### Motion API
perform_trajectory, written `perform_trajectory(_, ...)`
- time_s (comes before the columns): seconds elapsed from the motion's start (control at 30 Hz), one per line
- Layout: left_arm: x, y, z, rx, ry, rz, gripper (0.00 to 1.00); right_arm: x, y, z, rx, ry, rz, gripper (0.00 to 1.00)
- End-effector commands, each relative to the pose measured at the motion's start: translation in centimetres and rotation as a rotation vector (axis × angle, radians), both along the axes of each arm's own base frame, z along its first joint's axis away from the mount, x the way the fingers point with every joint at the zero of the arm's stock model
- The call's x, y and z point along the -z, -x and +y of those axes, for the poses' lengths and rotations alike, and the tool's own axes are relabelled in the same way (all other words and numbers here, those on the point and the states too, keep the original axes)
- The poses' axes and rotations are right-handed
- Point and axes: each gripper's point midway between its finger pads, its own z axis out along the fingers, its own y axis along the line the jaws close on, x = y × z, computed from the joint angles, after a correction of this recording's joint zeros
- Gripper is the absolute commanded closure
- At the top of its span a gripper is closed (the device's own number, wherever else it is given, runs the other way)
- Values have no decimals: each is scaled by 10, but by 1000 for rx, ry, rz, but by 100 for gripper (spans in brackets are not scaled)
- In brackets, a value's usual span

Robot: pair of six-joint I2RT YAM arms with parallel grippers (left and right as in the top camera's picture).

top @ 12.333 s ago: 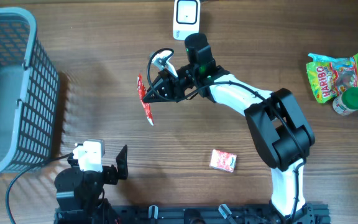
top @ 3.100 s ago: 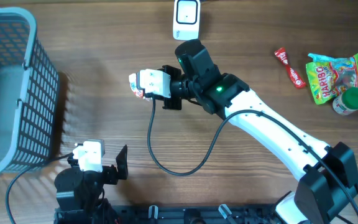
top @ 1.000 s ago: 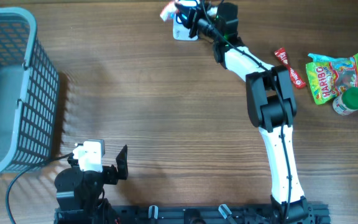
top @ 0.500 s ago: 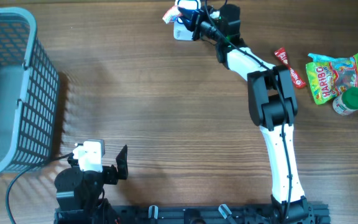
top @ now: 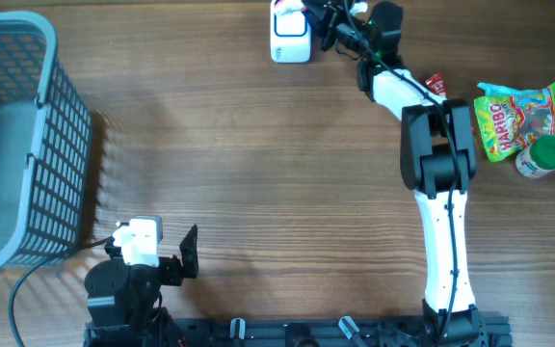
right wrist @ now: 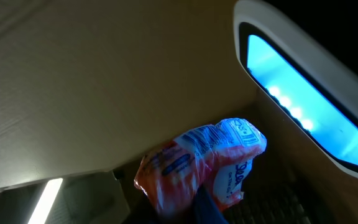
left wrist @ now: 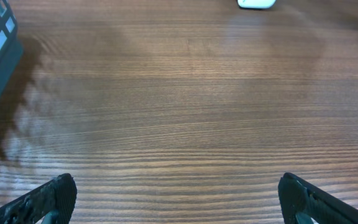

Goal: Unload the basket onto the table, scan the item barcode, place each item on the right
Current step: 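Hold the Kleenex pack under the white scanner with the right gripper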

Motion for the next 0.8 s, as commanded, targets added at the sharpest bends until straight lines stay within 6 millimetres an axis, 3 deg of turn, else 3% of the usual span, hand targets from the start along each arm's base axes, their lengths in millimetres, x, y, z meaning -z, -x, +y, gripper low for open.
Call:
perform_trajectory(0.0, 1, 0, -1, 9, -11, -6, 0, -3, 5, 4, -53, 3, -22, 96)
perform_trajectory(0.17, 1, 0, -1, 9, -11, -6, 0, 0, 8, 6, -71, 7, -7, 96)
perform_trajectory(0.4, 1, 0, 0, 8, -11, -6, 0, 17, 17, 25, -122, 24, 83, 96)
perform_trajectory(0.47, 1, 0, -1, 9, -11, -6, 0, 16, 15, 24, -107, 85, -25, 95)
perform_trajectory(0.63, 1, 0, -1, 9, -10, -6, 0, -22, 20, 15, -124, 184, -262, 95)
perform_trajectory(0.77, 1, 0, -1, 9, -11, -6, 0, -74, 28, -2, -142, 189, -374, 95)
